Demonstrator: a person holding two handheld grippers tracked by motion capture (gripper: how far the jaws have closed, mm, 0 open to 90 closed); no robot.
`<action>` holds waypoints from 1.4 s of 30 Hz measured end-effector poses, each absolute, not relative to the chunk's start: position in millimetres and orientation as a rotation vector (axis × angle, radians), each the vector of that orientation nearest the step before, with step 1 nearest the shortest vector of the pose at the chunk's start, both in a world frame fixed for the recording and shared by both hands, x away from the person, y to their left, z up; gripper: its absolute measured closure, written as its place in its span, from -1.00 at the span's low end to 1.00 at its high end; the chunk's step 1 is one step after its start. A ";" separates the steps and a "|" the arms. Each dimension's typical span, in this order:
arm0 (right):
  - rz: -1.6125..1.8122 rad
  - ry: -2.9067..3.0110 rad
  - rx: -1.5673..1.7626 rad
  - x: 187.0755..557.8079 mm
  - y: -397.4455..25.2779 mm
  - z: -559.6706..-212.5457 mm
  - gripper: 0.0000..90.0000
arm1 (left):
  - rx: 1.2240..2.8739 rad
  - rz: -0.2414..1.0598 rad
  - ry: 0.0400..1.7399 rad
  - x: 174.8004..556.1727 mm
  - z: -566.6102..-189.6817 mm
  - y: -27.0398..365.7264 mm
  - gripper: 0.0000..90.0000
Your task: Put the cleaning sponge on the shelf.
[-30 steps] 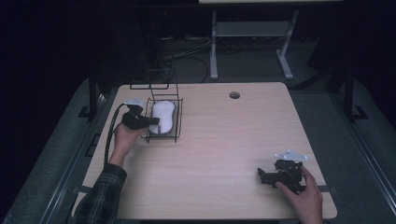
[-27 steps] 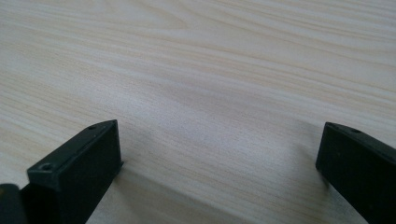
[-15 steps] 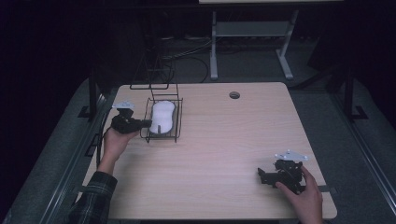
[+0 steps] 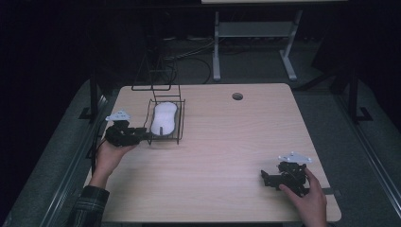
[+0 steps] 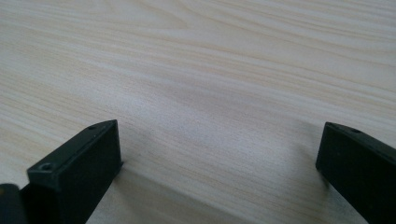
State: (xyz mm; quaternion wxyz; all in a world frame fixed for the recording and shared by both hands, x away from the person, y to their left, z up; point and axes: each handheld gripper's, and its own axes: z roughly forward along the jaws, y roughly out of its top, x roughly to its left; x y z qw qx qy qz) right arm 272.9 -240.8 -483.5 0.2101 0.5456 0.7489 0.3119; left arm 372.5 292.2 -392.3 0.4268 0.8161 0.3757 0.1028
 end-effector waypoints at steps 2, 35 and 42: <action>0.867 2.082 1.517 272.9 -240.8 -483.5 -1.00 | 2.048 0.258 0.933 367.1 -393.4 290.9 0.19; 0.867 2.082 1.516 272.9 -240.8 -483.5 -1.00 | 2.209 0.355 0.841 296.4 -438.6 265.1 -0.70; 0.868 2.082 1.517 272.9 -240.8 -483.5 -1.00 | 2.251 0.332 0.830 289.5 -451.5 262.0 -0.71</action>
